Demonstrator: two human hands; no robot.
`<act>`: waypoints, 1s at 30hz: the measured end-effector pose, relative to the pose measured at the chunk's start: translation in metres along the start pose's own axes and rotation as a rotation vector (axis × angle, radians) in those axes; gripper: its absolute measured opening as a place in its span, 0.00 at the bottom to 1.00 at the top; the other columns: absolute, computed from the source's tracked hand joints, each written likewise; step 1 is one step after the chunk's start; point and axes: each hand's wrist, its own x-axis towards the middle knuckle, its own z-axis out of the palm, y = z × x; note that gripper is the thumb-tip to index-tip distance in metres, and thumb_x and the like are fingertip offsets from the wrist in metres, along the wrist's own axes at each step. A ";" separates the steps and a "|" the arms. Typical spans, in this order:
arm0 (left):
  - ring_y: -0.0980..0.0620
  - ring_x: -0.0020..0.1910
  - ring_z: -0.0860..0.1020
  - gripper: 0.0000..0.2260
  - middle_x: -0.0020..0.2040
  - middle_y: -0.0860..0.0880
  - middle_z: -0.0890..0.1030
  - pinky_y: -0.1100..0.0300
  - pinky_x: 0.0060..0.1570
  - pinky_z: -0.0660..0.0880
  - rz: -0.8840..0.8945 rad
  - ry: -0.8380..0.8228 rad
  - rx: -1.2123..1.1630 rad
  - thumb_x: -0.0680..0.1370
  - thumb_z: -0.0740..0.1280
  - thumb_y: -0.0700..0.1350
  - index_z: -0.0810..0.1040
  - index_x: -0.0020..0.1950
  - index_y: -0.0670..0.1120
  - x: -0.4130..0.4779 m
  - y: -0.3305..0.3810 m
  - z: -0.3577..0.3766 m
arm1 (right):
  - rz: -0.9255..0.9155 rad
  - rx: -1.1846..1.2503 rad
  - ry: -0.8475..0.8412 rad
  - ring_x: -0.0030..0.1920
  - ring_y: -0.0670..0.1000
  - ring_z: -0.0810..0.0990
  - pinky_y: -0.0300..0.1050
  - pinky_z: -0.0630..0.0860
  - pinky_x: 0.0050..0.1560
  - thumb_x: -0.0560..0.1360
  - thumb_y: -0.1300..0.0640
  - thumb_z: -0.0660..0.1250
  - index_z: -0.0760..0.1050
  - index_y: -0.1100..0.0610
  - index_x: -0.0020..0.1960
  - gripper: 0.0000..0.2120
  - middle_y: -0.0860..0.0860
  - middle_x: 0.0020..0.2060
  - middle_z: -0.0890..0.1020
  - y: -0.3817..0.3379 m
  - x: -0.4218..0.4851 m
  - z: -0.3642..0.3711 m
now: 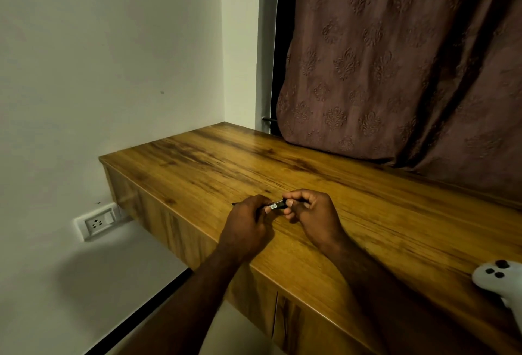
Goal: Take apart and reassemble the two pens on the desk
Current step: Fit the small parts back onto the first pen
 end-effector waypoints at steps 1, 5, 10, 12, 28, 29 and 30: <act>0.53 0.40 0.80 0.08 0.42 0.51 0.82 0.50 0.42 0.78 0.005 0.002 0.003 0.76 0.62 0.44 0.80 0.50 0.48 0.000 0.000 0.000 | 0.001 -0.001 -0.001 0.34 0.48 0.79 0.39 0.77 0.37 0.78 0.67 0.63 0.80 0.62 0.53 0.09 0.56 0.35 0.82 0.000 0.000 0.000; 0.54 0.41 0.80 0.07 0.43 0.51 0.83 0.51 0.43 0.79 0.007 0.002 0.008 0.76 0.63 0.42 0.80 0.50 0.47 0.000 0.000 0.000 | -0.004 -0.027 -0.008 0.32 0.46 0.78 0.36 0.76 0.34 0.77 0.68 0.63 0.80 0.63 0.53 0.09 0.54 0.34 0.81 0.000 -0.001 0.000; 0.52 0.44 0.80 0.10 0.46 0.49 0.83 0.52 0.46 0.79 0.008 0.003 0.014 0.75 0.63 0.44 0.82 0.52 0.46 0.001 0.000 0.000 | -0.053 -0.104 -0.023 0.33 0.44 0.78 0.35 0.76 0.36 0.77 0.68 0.63 0.81 0.61 0.51 0.09 0.49 0.34 0.81 -0.001 -0.003 -0.001; 0.52 0.45 0.80 0.09 0.47 0.48 0.83 0.52 0.48 0.79 0.012 0.006 0.022 0.76 0.64 0.42 0.82 0.53 0.46 0.001 -0.002 0.000 | -0.062 -0.132 -0.029 0.34 0.44 0.78 0.38 0.77 0.38 0.77 0.68 0.63 0.81 0.60 0.51 0.09 0.48 0.35 0.81 0.000 -0.003 -0.001; 0.50 0.45 0.80 0.09 0.47 0.47 0.83 0.52 0.47 0.78 0.026 -0.003 0.068 0.76 0.65 0.39 0.83 0.52 0.45 0.002 0.001 -0.001 | -0.038 -0.028 -0.077 0.34 0.50 0.80 0.42 0.78 0.34 0.75 0.69 0.66 0.71 0.53 0.50 0.12 0.57 0.39 0.81 0.005 -0.001 -0.005; 0.50 0.45 0.80 0.09 0.47 0.47 0.83 0.52 0.47 0.78 0.031 -0.010 0.066 0.76 0.65 0.38 0.83 0.52 0.45 0.002 0.001 -0.002 | -0.025 -0.004 -0.076 0.34 0.51 0.80 0.42 0.78 0.34 0.75 0.70 0.66 0.71 0.54 0.50 0.12 0.57 0.39 0.81 0.005 -0.001 -0.005; 0.50 0.45 0.80 0.09 0.47 0.46 0.83 0.52 0.47 0.78 0.032 -0.017 0.066 0.76 0.65 0.38 0.83 0.52 0.44 0.002 0.001 -0.002 | -0.014 0.014 -0.077 0.34 0.51 0.80 0.43 0.78 0.34 0.75 0.70 0.66 0.71 0.56 0.51 0.12 0.57 0.39 0.81 0.005 0.000 -0.004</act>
